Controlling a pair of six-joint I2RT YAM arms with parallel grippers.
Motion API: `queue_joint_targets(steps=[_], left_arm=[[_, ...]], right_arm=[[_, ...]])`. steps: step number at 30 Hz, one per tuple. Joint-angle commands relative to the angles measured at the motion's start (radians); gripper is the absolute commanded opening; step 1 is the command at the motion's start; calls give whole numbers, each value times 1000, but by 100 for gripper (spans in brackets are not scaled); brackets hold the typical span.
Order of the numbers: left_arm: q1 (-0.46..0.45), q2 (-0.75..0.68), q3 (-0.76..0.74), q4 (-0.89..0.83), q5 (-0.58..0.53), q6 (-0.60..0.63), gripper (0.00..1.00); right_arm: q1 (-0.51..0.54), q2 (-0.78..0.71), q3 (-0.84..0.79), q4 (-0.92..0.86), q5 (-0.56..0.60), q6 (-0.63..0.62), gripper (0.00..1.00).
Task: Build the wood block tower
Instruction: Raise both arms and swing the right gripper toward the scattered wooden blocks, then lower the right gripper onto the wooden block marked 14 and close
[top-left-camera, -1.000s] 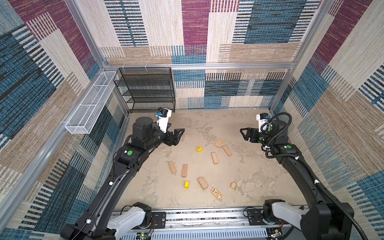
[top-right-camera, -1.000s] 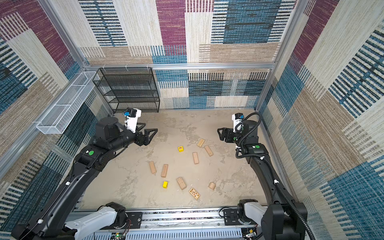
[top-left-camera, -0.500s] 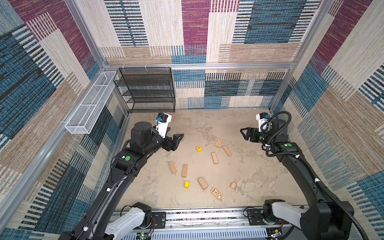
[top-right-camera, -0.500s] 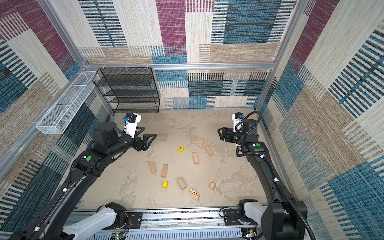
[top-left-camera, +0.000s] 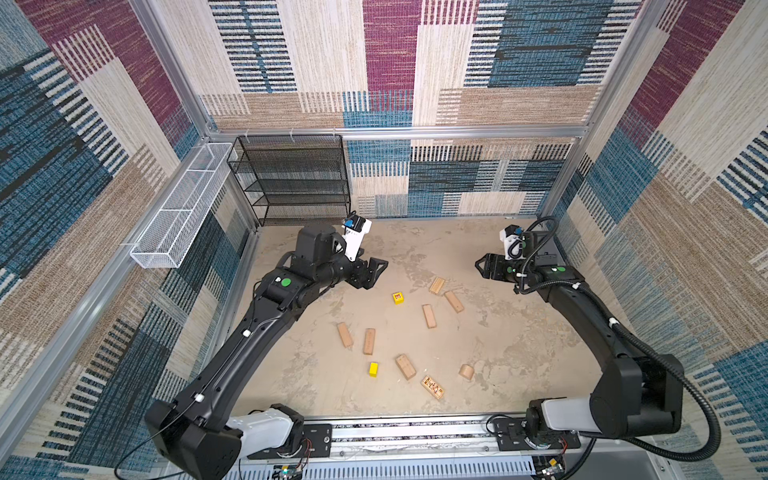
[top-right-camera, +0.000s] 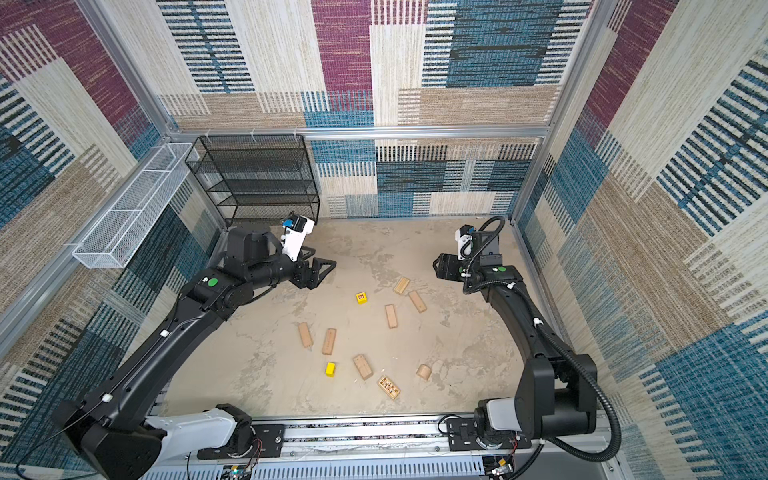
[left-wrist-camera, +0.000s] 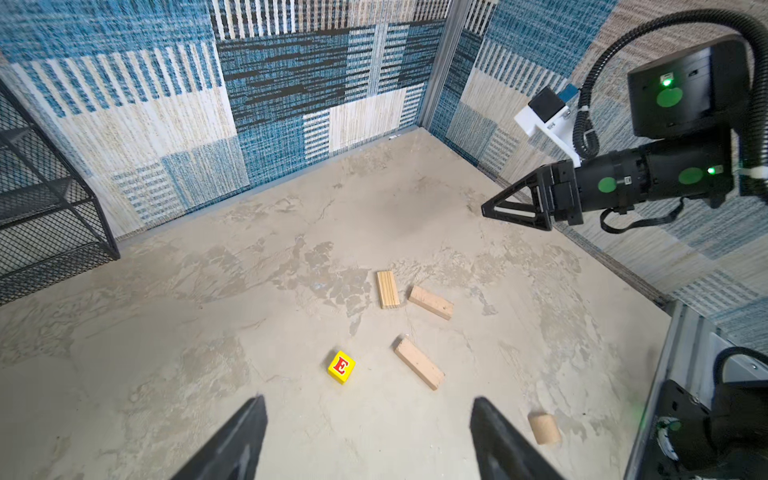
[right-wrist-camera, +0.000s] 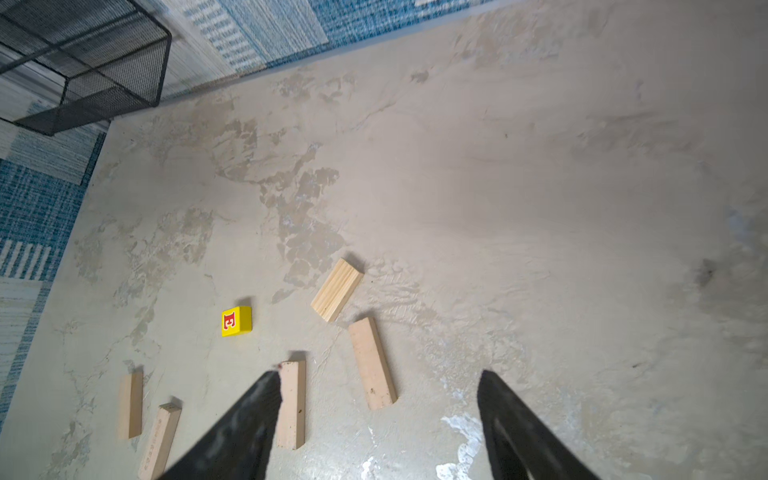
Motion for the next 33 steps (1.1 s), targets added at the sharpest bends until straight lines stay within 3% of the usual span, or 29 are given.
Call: queue_joint_targets(steps=[1, 8, 15, 21, 27, 33], left_arm=[[-6, 50, 29, -34, -34, -5, 81], [-7, 99, -13, -49, -120, 13, 80], [-5, 72, -18, -102, -244, 20, 80], [-5, 25, -29, -108, -223, 6, 81], [-5, -15, -37, -106, -229, 3, 82], [-5, -32, -50, -99, -225, 7, 83]], right_arm=[[55, 29, 10, -34, 85, 28, 76], [239, 39, -4, -41, 184, 71, 73], [529, -25, -29, -83, 265, 181, 72], [756, -13, -42, -107, 297, 213, 73], [809, 40, -52, -105, 291, 265, 74], [808, 122, 6, -128, 393, 268, 77]])
